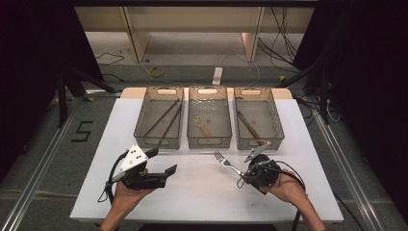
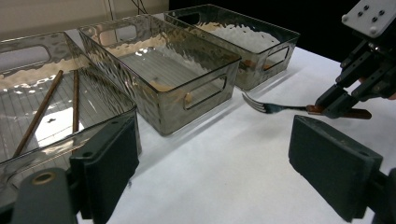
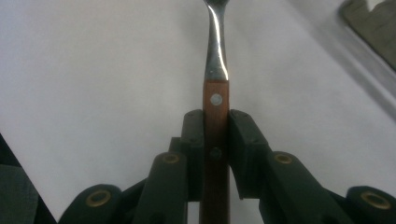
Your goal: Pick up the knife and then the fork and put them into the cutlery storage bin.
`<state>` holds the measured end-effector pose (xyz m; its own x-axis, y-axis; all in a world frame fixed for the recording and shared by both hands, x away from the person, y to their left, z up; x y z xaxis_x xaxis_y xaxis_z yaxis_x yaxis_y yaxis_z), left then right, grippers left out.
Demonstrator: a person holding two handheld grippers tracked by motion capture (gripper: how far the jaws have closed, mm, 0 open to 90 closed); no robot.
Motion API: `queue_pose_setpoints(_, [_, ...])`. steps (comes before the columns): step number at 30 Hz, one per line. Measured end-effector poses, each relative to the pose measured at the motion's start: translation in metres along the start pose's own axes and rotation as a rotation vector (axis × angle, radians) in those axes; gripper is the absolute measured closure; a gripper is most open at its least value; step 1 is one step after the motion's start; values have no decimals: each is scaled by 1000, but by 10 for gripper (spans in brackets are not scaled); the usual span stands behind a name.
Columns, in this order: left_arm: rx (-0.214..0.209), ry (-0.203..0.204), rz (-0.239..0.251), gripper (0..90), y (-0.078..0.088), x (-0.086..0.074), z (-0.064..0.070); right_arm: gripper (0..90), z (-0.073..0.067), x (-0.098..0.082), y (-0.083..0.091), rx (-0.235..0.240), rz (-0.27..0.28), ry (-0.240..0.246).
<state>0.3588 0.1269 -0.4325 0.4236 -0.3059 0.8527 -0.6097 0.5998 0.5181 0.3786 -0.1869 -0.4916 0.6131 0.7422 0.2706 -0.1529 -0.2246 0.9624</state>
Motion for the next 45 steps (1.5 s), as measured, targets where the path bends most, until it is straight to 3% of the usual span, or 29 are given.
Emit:
queue_pose_setpoints(18, [-2, 2, 3, 154, 0, 0, 0, 771, 19, 7, 21, 5, 125, -63])
queue_pose_setpoints(36, [0, 2, 2, 154, 0, 0, 0, 772, 37, 9, 33, -10, 193, -109])
queue_pose_setpoints(45, [3, 8, 5, 154, 0, 0, -1, 772, 47, 19, 42, -28, 222, -124])
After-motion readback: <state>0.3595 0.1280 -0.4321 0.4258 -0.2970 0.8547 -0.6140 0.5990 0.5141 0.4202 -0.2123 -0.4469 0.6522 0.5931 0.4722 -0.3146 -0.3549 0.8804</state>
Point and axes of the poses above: each handheld gripper's, and its own axes: y roughly backward along the jaws, x roughly out of its top, z roughly to its right, the point moved 6 cm from there along -y, roughly forward along the jaws, and after that the axes turned 9 degrees about -z, right-handed, at the moved point
